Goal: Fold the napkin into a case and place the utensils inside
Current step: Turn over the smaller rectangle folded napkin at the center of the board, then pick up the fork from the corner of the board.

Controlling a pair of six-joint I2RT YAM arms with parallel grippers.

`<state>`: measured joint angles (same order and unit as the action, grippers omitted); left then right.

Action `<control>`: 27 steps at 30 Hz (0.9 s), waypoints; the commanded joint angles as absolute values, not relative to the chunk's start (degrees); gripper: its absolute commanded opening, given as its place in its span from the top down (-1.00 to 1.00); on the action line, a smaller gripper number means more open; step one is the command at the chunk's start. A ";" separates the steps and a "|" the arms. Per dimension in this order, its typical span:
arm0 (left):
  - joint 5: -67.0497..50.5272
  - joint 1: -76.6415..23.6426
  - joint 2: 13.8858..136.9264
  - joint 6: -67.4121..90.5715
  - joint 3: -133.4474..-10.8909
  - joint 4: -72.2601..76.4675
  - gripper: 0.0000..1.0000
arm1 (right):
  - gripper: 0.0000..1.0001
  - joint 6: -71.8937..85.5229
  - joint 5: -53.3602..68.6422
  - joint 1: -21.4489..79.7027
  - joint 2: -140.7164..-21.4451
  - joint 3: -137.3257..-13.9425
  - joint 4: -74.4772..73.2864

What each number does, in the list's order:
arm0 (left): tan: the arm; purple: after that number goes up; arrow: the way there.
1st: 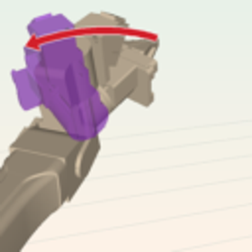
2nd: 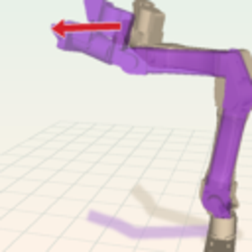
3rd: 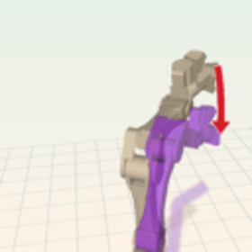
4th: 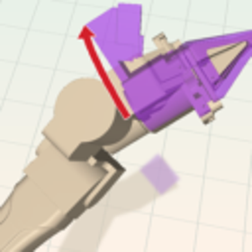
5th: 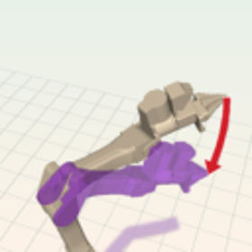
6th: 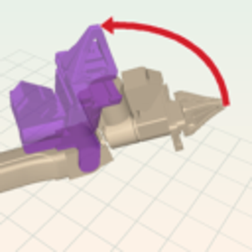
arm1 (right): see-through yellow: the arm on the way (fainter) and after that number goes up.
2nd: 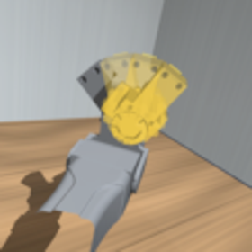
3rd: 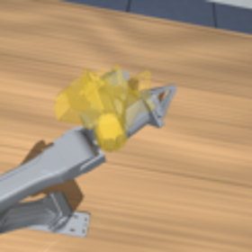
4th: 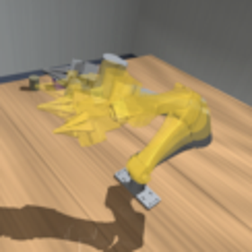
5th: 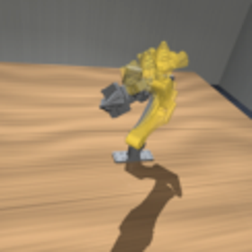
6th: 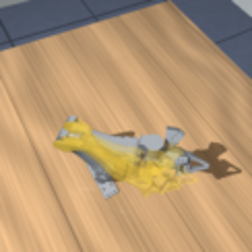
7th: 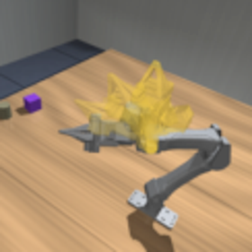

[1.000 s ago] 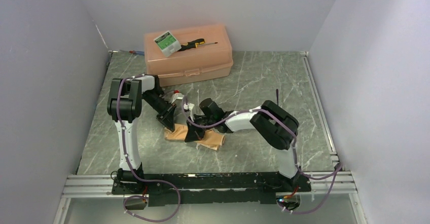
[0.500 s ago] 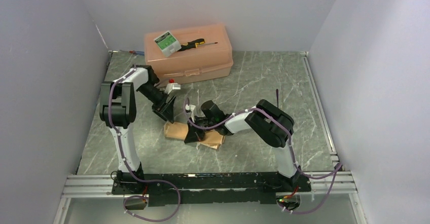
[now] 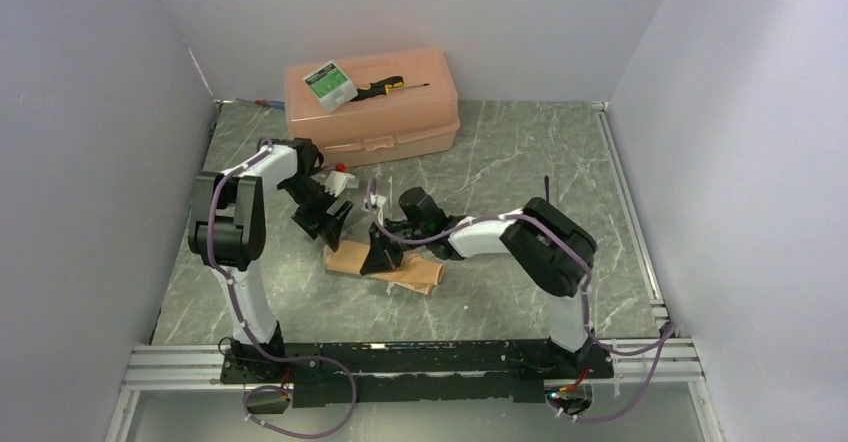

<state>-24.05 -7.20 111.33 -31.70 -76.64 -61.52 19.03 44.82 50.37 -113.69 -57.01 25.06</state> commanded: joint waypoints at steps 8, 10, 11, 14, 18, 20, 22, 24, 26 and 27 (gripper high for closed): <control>-22.51 -5.06 102.93 -31.31 -84.31 -66.46 -0.88 | 0.19 13.14 35.94 41.63 -92.04 -61.04 3.81; -23.29 -4.13 100.71 -32.10 -86.40 -68.30 -0.88 | -0.89 13.43 29.47 38.02 -87.07 -60.55 0.51; -23.65 -3.47 99.59 -32.62 -87.77 -69.23 -0.88 | -0.98 14.12 26.36 36.00 -85.00 -59.88 -0.50; -26.39 -0.47 96.12 -33.75 -93.14 -70.68 -0.88 | -1.00 10.56 20.77 32.35 -80.90 -60.72 -7.23; -31.07 7.01 95.14 -32.81 -99.55 -69.24 -0.88 | -1.00 15.16 3.93 30.20 -82.80 -67.20 -19.94; -24.98 7.50 95.45 -30.51 -100.71 -66.23 -0.88 | -1.00 20.41 0.20 26.26 -82.04 -64.88 -19.64; -20.62 8.21 95.14 -28.22 -100.25 -63.24 -0.88 | -1.00 26.71 -1.88 20.92 -79.85 -60.59 -17.75; -17.52 8.91 94.30 -25.67 -98.98 -60.89 -0.89 | -1.00 29.75 -8.53 16.82 -79.42 -58.68 -20.63; -15.64 9.39 92.73 -24.21 -96.61 -57.91 -0.88 | -0.99 31.79 -15.69 12.92 -82.25 -60.34 -27.69; -14.82 9.40 92.05 -24.08 -95.54 -56.76 -0.88 | -0.99 32.30 -16.89 10.68 -83.90 -60.98 -29.73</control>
<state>-20.25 9.02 95.18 -28.05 -98.50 -62.28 24.97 -1.80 16.80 -81.52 -59.92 -18.79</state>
